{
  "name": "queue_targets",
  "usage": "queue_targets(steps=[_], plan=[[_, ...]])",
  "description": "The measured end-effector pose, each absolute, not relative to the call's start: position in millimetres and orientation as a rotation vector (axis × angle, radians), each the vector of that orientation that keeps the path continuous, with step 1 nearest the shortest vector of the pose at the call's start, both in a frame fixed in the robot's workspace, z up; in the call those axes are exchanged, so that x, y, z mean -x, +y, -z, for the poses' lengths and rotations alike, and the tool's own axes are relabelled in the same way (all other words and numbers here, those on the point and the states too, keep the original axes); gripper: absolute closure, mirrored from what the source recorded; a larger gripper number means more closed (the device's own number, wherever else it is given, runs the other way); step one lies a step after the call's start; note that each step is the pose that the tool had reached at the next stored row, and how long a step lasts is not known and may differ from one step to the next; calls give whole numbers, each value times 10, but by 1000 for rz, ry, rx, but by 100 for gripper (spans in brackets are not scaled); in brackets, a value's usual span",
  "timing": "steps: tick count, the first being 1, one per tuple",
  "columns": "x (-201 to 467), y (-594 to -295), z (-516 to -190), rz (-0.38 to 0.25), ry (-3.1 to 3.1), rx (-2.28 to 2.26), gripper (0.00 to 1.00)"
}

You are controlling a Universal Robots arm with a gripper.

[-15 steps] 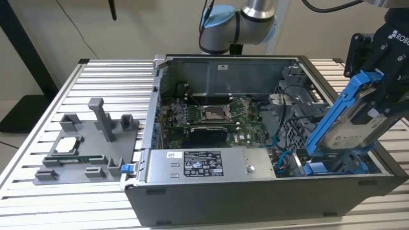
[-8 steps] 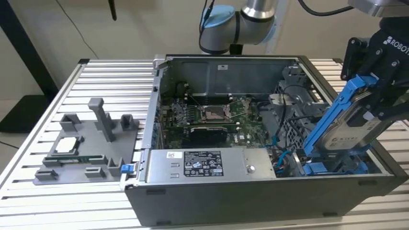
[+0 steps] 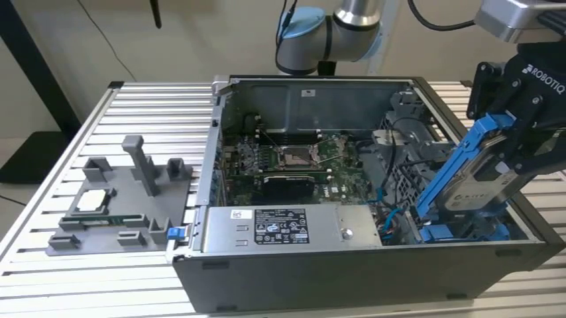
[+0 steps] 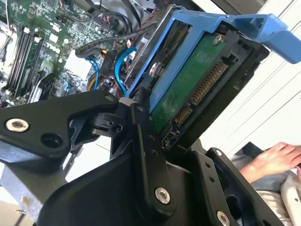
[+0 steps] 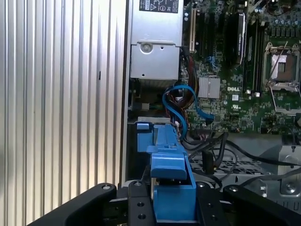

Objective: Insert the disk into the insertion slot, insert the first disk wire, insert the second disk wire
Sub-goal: 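Insert the disk into the insertion slot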

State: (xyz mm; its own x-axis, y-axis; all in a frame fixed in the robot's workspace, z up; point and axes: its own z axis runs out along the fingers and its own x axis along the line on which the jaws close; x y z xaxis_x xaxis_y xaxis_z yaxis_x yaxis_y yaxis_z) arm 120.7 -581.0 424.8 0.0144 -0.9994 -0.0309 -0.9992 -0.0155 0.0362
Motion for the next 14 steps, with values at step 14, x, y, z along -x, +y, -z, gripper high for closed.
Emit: queue_targets(steps=[14], plan=[[-1219,-5811,-4045,101,-2212,-2246,0]])
